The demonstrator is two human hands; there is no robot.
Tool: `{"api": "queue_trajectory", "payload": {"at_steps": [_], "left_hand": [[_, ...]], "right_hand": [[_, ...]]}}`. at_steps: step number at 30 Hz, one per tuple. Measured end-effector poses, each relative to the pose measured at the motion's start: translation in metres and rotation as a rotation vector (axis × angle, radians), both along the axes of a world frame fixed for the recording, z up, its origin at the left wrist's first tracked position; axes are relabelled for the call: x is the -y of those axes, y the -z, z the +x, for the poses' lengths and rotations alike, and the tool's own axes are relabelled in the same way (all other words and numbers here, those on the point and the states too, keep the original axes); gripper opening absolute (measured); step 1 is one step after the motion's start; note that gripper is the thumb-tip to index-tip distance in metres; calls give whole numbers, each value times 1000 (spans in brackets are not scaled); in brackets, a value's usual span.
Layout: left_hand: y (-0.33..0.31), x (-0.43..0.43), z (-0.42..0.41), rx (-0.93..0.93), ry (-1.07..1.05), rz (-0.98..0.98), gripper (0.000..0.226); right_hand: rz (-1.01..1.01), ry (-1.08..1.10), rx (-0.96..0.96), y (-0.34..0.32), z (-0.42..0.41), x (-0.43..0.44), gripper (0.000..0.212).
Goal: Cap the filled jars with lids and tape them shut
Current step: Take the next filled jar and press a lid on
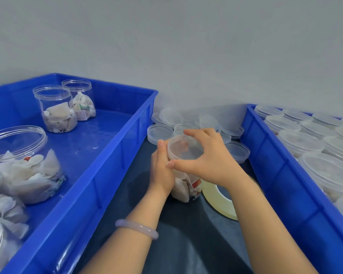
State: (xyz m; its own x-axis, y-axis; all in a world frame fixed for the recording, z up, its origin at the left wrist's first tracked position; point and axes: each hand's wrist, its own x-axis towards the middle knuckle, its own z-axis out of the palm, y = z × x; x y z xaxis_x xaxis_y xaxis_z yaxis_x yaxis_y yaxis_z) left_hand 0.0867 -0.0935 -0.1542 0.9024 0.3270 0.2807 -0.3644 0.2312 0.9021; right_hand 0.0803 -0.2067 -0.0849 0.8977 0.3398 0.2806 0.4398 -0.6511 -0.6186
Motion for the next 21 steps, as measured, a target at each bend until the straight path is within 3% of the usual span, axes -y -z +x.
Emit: {"api": "queue_trajectory", "payload": {"at_steps": [4,11,17,19,21], "left_hand": [[-4,-3,0,-74,104,-43,61],[-2,8,-3,-44,-175,12,67],[-4,7,-8,-93,-210,63,64],[-6,8,-10,-133,-257,69,60],[-7,12,-12,-151,-297,61,54]], "right_hand": [[83,-22,5,6,0,0,89],[224,164,175,24,-11,-15,81],[395,228,137,37,-15,-22,101],[376,180,50,46,-23,-16,110],[219,206,-37,57,-32,1,110]]}}
